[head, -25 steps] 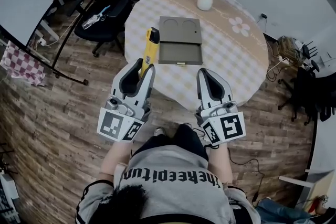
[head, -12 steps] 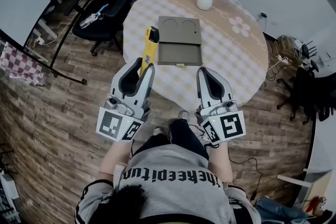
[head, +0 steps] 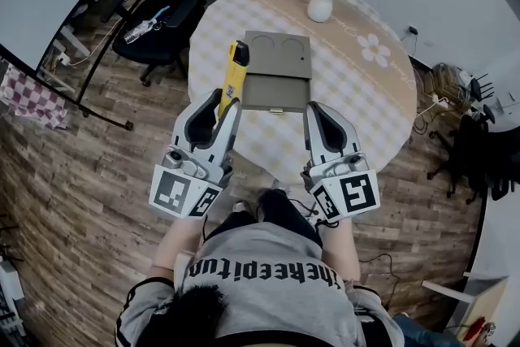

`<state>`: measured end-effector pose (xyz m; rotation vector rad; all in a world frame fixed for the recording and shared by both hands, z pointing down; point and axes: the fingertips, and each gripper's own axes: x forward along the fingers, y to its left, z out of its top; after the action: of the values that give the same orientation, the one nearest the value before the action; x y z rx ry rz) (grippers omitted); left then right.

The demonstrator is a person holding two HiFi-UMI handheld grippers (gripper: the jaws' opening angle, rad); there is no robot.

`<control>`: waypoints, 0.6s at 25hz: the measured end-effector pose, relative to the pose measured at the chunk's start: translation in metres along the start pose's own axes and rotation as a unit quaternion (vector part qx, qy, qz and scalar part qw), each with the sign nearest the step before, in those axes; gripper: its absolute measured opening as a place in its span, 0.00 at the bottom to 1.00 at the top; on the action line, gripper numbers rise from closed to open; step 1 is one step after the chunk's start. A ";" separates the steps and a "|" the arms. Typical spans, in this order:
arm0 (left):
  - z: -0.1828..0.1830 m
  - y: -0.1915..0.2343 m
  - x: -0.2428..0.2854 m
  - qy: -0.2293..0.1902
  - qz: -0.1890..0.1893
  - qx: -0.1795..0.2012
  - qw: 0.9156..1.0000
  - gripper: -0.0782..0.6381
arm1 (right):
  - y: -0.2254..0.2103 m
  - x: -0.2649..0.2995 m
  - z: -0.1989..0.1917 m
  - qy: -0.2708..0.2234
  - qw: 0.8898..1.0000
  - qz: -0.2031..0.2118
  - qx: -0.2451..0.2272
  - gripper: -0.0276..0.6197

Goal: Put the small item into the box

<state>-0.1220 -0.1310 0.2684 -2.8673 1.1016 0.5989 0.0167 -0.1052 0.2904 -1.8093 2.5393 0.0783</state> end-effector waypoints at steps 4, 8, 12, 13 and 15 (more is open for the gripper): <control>-0.005 0.001 0.016 0.000 0.009 0.005 1.000 0.28 | -0.016 0.011 0.000 -0.001 1.000 0.012 0.002 0.05; -0.010 0.005 0.030 0.001 0.020 0.008 1.000 0.28 | -0.030 0.024 -0.002 0.000 1.000 0.024 0.005 0.05; -0.015 0.005 0.044 0.002 0.030 0.012 0.999 0.28 | -0.045 0.033 -0.003 0.000 0.999 0.035 0.007 0.05; -0.016 0.005 0.048 0.002 0.032 0.013 0.999 0.28 | -0.048 0.035 -0.003 0.000 0.999 0.038 0.008 0.05; -0.019 0.005 0.054 0.003 0.037 0.014 0.999 0.28 | -0.055 0.039 -0.004 0.001 0.999 0.043 0.009 0.05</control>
<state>-0.0818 -0.1721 0.2676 -2.8162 1.2119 0.5743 0.0561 -0.1599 0.2906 -1.6937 2.6107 0.0552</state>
